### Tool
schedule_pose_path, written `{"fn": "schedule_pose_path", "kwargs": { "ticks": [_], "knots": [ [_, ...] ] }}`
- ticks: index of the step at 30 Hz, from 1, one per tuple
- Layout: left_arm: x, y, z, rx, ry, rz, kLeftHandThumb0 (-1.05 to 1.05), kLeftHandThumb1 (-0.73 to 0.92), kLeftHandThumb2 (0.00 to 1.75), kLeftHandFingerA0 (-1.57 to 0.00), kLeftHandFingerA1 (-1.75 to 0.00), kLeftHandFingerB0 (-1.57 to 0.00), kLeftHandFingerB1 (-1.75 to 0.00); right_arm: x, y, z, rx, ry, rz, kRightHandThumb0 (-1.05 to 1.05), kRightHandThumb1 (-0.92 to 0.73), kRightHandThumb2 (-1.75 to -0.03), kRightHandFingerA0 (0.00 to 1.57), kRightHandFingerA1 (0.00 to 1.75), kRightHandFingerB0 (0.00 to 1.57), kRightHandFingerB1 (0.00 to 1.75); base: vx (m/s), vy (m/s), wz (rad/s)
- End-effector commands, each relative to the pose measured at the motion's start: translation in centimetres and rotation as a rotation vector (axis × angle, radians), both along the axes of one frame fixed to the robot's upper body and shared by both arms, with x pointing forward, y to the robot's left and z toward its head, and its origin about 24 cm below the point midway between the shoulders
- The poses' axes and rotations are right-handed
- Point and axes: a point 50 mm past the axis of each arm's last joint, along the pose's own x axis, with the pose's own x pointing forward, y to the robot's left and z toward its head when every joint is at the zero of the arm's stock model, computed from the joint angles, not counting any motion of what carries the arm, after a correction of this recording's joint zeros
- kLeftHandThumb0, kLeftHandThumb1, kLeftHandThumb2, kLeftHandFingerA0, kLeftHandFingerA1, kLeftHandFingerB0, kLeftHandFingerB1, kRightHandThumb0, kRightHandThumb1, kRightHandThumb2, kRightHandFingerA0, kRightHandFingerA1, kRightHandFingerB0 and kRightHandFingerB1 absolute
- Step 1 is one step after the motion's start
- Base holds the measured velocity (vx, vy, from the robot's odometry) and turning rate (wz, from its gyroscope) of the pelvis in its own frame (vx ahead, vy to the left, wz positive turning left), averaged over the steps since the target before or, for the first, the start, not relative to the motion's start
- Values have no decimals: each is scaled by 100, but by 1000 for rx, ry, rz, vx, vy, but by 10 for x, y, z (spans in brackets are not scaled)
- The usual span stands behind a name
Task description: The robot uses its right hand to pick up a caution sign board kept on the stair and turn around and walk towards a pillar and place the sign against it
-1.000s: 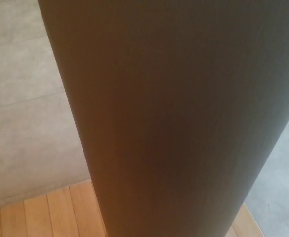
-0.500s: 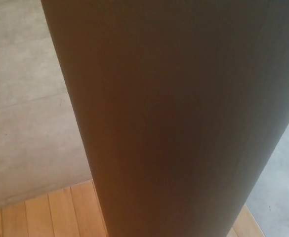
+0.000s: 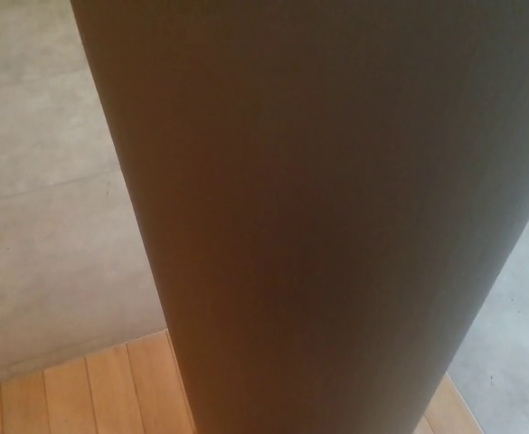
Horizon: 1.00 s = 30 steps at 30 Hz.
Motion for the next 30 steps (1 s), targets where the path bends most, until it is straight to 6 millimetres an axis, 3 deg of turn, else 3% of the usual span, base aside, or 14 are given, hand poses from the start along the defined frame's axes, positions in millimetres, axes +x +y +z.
{"fn": "schedule_pose_path", "kwargs": {
  "ticks": [1,2,3,11,14,16,17,19,20,22,23,25,28,30],
  "knots": [
    [2,7,1,27,42,-47,4,37,121,-143,-110,-125,-104,-6,-18,-19,26,3,-162,-45,-49,-84,52,61,35,53,0,0,0],
    [2,8,1,22,50,-43,1,40,117,-144,-109,-127,-102,-9,-24,-24,15,17,-209,-43,-49,-83,50,61,32,53,0,0,0],
    [3,9,1,21,53,-42,1,45,110,-144,-107,-126,-100,-12,-29,-28,2,35,-232,-33,-65,-59,53,50,32,39,0,0,0],
    [7,14,1,30,74,-44,2,39,116,-142,-108,-126,-103,-25,-47,-43,-37,81,-329,-23,-71,-61,55,43,31,36,0,0,0],
    [6,13,1,23,68,-46,2,40,116,-145,-105,-128,-99,-25,-45,-43,-30,45,-345,-13,-74,-68,53,40,31,35,0,0,0],
    [4,13,-1,18,100,-42,-2,49,102,-142,-103,-120,-96,-24,-44,-42,-19,26,-348,-9,-72,-80,55,41,34,36,0,0,0],
    [2,12,-1,17,94,-47,-1,50,104,-141,-102,-122,-96,-26,-42,-40,-29,-2,-342,-1,-63,-94,65,42,46,36,0,0,0],
    [1,11,-1,17,91,-50,-1,50,104,-141,-102,-122,-96,-26,-42,-39,-34,-16,-339,-1,-63,-94,65,42,46,36,0,0,0],
    [1,11,-1,16,87,-46,-1,48,110,-140,-106,-122,-98,-23,-38,-35,-37,-44,-322,-6,-59,-96,90,55,66,48,0,0,0],
    [0,11,-1,21,86,-46,-2,47,111,-142,-109,-124,-102,-22,-36,-32,-41,-61,-306,-6,-60,-94,98,65,78,54,0,0,0],
    [0,11,-1,27,84,-45,-2,47,111,-142,-109,-124,-102,-21,-34,-31,-45,-68,-291,-6,-60,-94,98,65,78,54,0,0,0],
    [0,11,0,24,85,-44,-1,45,114,-141,-109,-125,-102,-19,-32,-28,-66,-105,-226,-4,-58,-101,97,95,81,63,0,0,0],
    [-2,12,0,18,80,-46,0,43,114,-143,-109,-126,-101,-19,-30,-27,-41,-128,-218,-4,-52,-110,99,101,75,80,0,0,0],
    [-2,11,-1,18,89,-42,-1,45,111,-140,-111,-124,-102,-19,-30,-27,-26,-141,-217,-7,-56,-100,99,110,81,71,0,0,0]
  ]
}}
